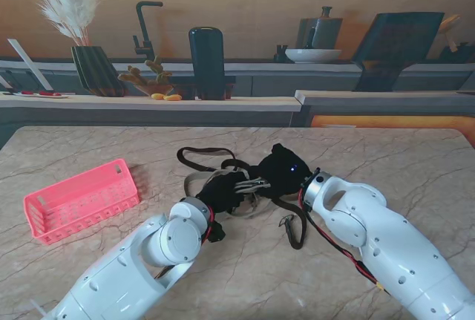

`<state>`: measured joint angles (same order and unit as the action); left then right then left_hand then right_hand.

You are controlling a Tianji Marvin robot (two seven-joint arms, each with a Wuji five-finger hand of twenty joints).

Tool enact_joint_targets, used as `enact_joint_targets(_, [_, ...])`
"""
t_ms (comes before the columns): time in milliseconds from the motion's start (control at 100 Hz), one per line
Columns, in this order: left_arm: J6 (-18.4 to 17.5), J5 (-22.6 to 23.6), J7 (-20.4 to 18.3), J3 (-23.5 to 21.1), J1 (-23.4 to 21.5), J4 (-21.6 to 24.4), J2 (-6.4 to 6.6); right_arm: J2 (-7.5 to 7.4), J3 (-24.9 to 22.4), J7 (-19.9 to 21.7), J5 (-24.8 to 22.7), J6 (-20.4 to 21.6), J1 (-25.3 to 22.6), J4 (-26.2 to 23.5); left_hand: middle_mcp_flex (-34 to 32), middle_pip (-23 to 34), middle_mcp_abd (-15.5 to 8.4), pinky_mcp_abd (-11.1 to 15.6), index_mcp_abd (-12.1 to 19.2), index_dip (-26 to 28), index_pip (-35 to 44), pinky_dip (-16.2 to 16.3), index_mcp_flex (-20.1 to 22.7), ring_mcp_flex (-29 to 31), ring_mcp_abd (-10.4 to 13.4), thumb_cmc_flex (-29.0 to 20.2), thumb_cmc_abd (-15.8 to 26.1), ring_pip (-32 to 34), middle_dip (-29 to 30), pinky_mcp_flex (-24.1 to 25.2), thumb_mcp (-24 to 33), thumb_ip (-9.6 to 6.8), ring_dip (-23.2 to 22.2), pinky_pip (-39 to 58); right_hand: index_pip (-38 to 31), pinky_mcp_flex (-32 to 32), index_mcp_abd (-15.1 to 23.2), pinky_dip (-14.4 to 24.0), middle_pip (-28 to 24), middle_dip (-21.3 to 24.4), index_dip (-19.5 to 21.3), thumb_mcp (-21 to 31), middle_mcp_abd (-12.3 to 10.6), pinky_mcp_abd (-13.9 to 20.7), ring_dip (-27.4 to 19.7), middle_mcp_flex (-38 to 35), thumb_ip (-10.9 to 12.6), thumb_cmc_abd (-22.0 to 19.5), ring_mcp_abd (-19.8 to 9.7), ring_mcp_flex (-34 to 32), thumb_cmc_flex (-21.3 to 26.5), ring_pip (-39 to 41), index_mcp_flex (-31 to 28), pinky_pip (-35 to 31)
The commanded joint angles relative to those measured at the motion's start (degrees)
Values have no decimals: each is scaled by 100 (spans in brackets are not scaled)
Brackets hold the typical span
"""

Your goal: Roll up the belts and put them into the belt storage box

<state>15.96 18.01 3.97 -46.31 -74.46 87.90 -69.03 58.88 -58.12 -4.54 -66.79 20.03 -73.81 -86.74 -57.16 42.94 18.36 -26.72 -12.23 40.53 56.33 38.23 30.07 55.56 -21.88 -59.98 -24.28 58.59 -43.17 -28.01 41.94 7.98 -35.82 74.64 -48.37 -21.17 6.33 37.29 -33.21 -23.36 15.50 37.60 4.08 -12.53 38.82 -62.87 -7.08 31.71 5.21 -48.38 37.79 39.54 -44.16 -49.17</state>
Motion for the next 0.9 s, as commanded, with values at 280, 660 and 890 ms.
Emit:
enact_joint_targets(280, [-847, -697, 840, -475, -512, 22, -233, 171, 96, -1483, -94, -870, -138, 219, 2301, -1890, -450, 320, 334, -1138, -2814, -628, -908, -2510, 116, 2039, 368, -2462, 1507, 1907, -2556, -580, 309, -1527, -777, -67, 526, -77, -86, 129, -239, 649, 32, -219, 96, -345, -300, -320, 60, -160, 267, 256, -643, -381])
enact_joint_targets(660, [-1497, -2126, 1267, -641, -683, -223, -516, 230, 76, -2149, -184, -1177, -184, 262, 3412, -2741, -571, 1385, 558, -1637, -3567, -1523, -1640, -3621, 797, 2242, 498, -3919, 2204, 2492, -3236, -646, 1036, -3004, -814, -27, 627, -216, -232, 157, -213, 539, -43, -163, 20, -190, -267, -431, -12, -30, 279, 347, -507, -586])
enact_joint_targets(890, [-1767, -2367, 1409, -605, -626, -439, -605, 230, -112, -2436, -323, -1171, -299, 90, 3748, -2854, -651, 1689, 600, -1769, -3644, -1739, -1805, -3847, 989, 2452, 487, -4184, 2335, 2589, -3276, -639, 1257, -3407, -858, -25, 709, -289, -290, 175, -193, 465, -93, -124, -16, -128, -264, -489, -67, 4, 282, 379, -437, -651])
